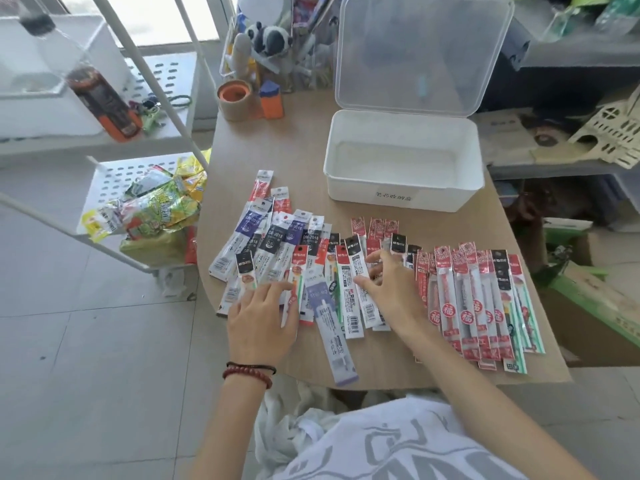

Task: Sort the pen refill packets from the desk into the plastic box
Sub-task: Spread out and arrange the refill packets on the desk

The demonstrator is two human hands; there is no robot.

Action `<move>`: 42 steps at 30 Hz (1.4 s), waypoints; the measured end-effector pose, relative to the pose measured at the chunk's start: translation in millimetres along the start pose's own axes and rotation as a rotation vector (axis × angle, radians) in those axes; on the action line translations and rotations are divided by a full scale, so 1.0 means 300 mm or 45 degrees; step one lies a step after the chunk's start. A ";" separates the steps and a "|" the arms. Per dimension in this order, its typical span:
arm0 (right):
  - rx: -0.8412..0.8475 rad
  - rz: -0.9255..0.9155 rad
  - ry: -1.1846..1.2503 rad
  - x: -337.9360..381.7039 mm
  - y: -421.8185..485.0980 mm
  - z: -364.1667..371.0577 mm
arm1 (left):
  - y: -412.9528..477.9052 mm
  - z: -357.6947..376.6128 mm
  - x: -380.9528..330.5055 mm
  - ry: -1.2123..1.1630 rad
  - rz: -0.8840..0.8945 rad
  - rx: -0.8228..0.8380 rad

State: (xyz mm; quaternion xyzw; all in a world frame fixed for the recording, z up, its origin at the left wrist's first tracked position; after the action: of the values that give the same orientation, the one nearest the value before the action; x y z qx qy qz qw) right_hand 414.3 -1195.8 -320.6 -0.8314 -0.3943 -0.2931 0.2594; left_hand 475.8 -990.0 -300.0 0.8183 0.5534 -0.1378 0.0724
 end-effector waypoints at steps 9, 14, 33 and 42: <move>-0.039 -0.275 -0.416 -0.054 0.003 -0.004 | 0.010 0.033 0.008 0.033 0.070 -0.004; -0.274 -0.175 -0.532 -0.131 -0.031 -0.140 | 0.118 0.064 0.018 0.134 0.105 -0.004; -0.147 0.413 -0.616 -0.344 -0.135 -0.223 | 0.196 0.135 -0.018 0.277 0.079 0.036; -0.134 0.391 -0.622 -0.284 -0.084 -0.152 | 0.148 0.175 -0.141 0.260 0.125 0.065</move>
State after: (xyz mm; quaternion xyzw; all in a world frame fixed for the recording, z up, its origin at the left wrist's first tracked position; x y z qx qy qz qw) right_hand 337.0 -1254.9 -343.1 -0.9396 -0.2991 -0.0618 0.1547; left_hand 494.5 -1058.3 -338.6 0.8557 0.5135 -0.0642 0.0014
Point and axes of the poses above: each hand's wrist, its own y-axis towards the middle knuckle, its own z-axis out of the palm, x = y × z, the point moved 3 cm from there along y, towards the middle knuckle, and after that the axes turned 1 degree about -z, right-handed, at the moved point
